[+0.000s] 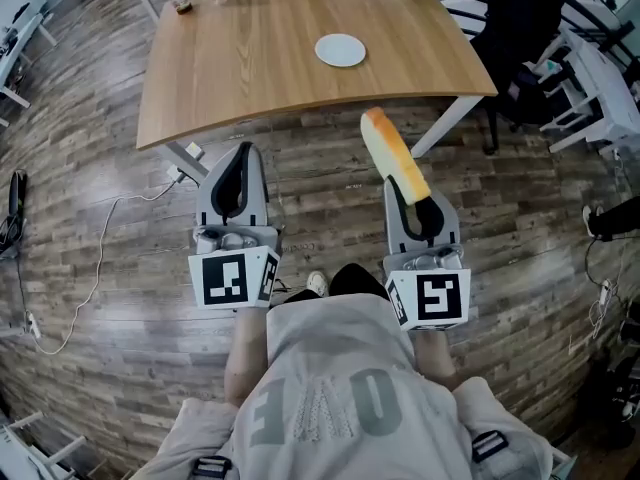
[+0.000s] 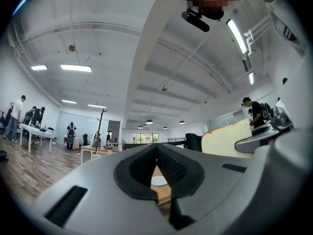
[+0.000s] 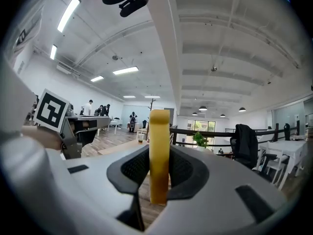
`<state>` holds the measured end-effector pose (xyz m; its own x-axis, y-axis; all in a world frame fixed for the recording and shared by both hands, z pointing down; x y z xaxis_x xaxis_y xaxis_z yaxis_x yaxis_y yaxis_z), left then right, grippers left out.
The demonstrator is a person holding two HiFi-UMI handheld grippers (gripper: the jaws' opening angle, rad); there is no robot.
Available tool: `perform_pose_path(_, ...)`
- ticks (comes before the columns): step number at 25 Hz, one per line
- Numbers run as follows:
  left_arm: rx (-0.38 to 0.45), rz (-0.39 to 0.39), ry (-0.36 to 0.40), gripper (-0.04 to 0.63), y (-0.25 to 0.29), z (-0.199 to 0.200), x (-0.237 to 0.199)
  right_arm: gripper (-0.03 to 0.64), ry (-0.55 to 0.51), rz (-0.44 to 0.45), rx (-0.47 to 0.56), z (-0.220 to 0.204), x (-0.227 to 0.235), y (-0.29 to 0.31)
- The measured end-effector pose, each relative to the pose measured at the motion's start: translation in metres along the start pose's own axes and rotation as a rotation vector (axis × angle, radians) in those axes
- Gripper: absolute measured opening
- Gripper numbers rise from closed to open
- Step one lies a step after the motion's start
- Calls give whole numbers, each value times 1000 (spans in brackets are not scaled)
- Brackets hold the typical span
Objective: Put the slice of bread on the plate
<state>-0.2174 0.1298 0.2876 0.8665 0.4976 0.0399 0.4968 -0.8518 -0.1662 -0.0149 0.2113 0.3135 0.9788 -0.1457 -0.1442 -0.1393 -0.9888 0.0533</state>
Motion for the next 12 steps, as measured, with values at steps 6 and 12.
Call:
perform_pose_path(6,-6,-5,-32,8,23,-8,-16,92,5,-68,-63,-9,16,7)
perform_pose_path(12,1,-2,-54,8,40,-17,-18,92,14,-83,-19,-14,34,36)
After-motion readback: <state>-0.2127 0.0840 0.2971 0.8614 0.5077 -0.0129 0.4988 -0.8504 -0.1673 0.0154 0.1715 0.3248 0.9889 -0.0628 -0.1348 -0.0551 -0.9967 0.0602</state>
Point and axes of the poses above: the fingertips, and each gripper's own axes: y forward along the fingers, x to its right, z out of its top, the point moved 4 cm from there along -y, backward along the fingers
